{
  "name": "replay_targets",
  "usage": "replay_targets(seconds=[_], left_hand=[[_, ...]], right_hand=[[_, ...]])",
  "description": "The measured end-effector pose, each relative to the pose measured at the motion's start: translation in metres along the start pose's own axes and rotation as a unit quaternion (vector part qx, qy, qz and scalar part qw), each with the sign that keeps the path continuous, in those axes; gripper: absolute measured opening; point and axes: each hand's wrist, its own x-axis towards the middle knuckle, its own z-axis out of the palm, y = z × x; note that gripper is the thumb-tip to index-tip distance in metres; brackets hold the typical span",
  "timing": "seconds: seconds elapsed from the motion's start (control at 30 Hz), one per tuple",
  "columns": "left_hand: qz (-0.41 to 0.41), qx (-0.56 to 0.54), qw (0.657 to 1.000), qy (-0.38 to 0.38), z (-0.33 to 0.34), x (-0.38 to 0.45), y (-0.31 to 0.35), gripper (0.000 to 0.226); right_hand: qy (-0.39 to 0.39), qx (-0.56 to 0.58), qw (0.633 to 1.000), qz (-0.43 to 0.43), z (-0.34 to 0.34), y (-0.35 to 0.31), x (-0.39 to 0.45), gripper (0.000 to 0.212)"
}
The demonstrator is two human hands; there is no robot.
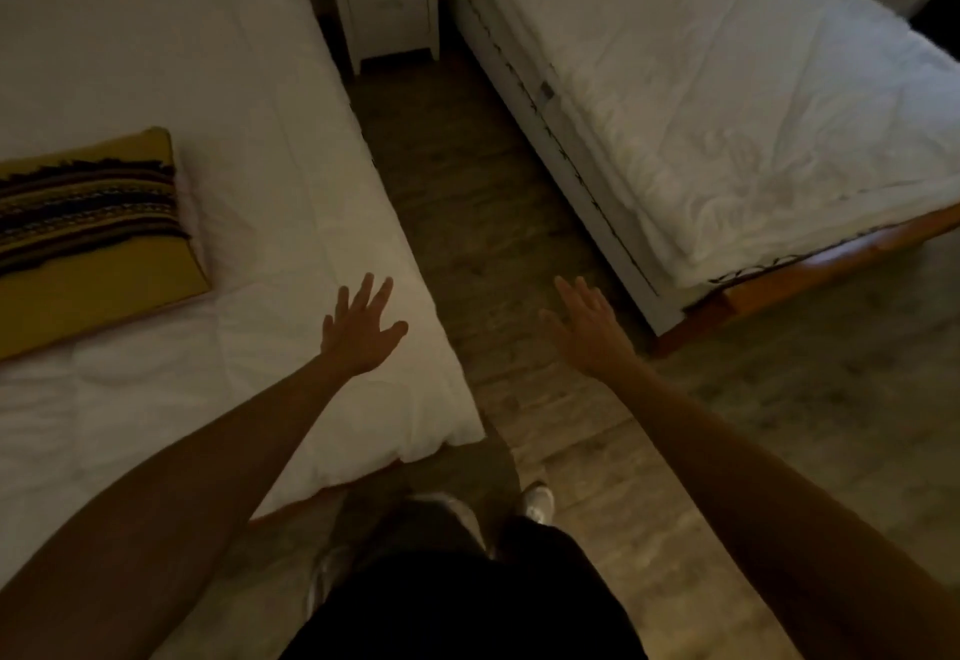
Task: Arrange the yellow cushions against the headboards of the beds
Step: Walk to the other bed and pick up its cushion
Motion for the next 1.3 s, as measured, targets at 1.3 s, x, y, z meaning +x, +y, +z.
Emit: replay_targets(seconds=[1.3], left_hand=[[-0.472,-0.214,0.825,0.226,-0.195,0.314,-0.053,0.075]], right_hand=[[-0.243,-0.196,0.844,-0.437,-0.067,-0.315,0.638,0.073]])
